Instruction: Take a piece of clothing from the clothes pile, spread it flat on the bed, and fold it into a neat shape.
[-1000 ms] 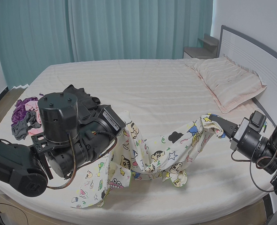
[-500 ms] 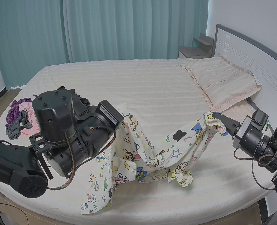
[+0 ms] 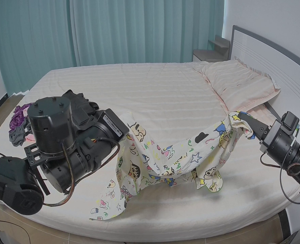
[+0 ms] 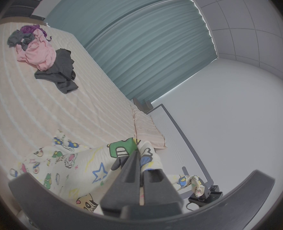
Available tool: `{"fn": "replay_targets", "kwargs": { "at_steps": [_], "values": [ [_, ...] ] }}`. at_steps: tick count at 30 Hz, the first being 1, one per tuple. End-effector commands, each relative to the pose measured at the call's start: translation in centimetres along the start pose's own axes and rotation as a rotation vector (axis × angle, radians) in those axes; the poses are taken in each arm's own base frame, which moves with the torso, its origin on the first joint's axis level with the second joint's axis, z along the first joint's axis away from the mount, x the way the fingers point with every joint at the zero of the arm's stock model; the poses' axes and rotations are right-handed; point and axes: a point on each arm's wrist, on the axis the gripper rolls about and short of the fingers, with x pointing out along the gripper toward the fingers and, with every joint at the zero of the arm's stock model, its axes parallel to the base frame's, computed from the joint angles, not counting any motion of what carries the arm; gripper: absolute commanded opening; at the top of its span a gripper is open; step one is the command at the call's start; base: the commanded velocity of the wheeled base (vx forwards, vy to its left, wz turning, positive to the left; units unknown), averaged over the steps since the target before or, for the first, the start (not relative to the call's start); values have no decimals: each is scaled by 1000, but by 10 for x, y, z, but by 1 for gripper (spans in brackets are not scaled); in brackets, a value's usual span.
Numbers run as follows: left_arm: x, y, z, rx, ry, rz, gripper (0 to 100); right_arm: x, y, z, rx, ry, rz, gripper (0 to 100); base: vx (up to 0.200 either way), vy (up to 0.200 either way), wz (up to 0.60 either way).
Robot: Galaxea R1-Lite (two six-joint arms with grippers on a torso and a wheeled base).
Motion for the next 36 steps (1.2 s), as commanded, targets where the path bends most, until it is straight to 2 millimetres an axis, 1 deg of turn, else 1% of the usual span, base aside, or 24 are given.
{"fn": "replay_targets", "kwargs": {
  "at_steps": [1,2,4,5,6,7,11,12,13,15,18,19,20,22,24,27,28,31,33,34,36],
  "values": [
    [-21,-11,14,20,-24,-25,0,-17,10,4,-34,-18,38,0,-200,0,0],
    [-33,-16,21,21,-34,-39,0,-25,16,6,-69,-32,59,0,-200,0,0],
    [-41,-20,26,18,-42,-50,0,-31,20,9,-94,-48,78,0,-200,0,0],
    [-49,-23,30,18,-48,-55,0,-37,25,12,-112,-64,102,0,-200,0,0],
    [-50,-23,31,18,-49,-57,0,-37,26,13,-115,-66,107,0,-200,0,0],
    [-64,-27,37,15,-56,-66,0,-45,33,19,-133,-92,149,0,-200,0,0],
    [-87,-34,49,4,-83,-101,0,-58,45,27,-151,-123,224,0,-200,0,0],
    [-92,-35,53,1,-95,-110,0,-61,48,29,-155,-126,241,0,0,0,0],
    [-93,-35,53,2,-97,-110,0,-62,48,30,-156,-128,246,0,0,0,0],
    [-102,-35,60,18,-120,-108,0,-66,55,35,-169,-137,279,0,0,0,0],
    [-107,-34,65,62,-145,-96,0,-67,61,41,-174,-145,298,0,0,0,0],
    [-108,-33,69,77,-165,-90,0,-65,64,46,-175,-150,298,0,0,0,0],
    [-108,-32,73,80,-185,-81,0,-61,67,51,-176,-147,290,0,0,0,0],
    [-106,-31,75,82,-193,-71,0,-58,69,54,-174,-145,287,0,0,0,0],
    [-106,-30,79,82,-213,-63,0,-52,75,62,-176,-150,293,0,0,0,0],
    [-104,-29,82,83,-225,-53,0,-43,77,67,-175,-145,284,0,0,0,0],
    [-98,-25,83,87,-228,-29,0,-34,75,70,-175,-137,259,0,0,0,0],
    [-84,-16,80,93,-213,23,0,-15,61,73,-175,-120,207,0,0,0,0],
    [-71,-8,78,99,-196,67,0,-3,52,76,-173,-112,177,0,0,0,0],
    [-62,-2,76,99,-185,97,0,5,46,78,-172,-109,161,0,0,0,0],
    [-48,8,78,98,-183,143,0,18,34,77,-167,-95,121,0,0,0,0]
  ]
}}
